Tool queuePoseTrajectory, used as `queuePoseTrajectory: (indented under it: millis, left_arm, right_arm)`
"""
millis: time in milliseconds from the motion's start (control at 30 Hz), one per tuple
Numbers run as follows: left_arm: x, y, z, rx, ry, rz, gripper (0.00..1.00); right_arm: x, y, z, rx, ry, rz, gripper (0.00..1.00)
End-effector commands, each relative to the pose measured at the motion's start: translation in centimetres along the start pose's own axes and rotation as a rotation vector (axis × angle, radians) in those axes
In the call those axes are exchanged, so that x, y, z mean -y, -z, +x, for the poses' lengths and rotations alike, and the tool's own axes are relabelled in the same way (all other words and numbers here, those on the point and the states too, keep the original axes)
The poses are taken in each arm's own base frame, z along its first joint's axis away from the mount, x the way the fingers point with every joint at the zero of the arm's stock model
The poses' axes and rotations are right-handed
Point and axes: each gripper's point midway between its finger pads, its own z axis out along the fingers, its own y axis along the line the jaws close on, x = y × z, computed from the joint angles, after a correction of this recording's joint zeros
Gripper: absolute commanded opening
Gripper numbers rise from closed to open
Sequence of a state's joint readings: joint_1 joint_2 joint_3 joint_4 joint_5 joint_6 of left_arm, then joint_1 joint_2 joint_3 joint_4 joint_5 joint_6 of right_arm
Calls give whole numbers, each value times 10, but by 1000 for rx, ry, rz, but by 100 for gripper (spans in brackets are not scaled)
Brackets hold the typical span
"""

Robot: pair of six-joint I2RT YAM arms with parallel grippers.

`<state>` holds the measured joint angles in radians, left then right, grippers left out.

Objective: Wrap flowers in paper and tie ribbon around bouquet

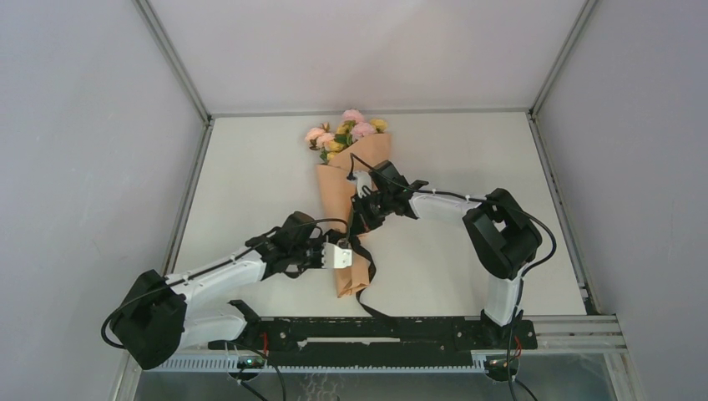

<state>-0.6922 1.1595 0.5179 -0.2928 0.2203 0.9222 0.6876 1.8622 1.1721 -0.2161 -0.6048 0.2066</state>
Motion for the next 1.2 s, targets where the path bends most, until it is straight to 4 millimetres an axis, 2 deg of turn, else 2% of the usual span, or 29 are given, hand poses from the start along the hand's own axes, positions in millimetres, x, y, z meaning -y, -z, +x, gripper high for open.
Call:
queuePoseTrajectory:
  millis: [0,167,467,600,700,833,933,1033,1167]
  left_arm:
    - [-22,6,5,-29,-65,-96,0]
    - [-45,18,14,-66,-67,-150,0]
    - [-54,21,23,-94,-114,-177,0]
    - [-66,26,33,-124,-143,-213,0]
    - [-75,33,50,-155,-138,-231,0]
    - [-76,35,79,-201,-201,-224,0]
    - [-73,35,91,-205,-279,-201,0]
    - [-71,34,98,-202,-315,-182,0]
    - [-70,34,116,-221,-420,-162,0]
  right_arm:
    - [-6,22,-19,78,28,19,0]
    - [4,35,-17,104,1,47,0]
    - [17,45,-12,127,-38,90,0]
    - [32,57,-6,163,-98,127,0]
    - [44,65,12,177,-156,162,0]
    - [62,63,53,145,-268,191,0]
    - [73,61,80,118,-345,215,0]
    - [79,60,96,109,-395,222,0]
    - [85,58,108,92,-429,239,0]
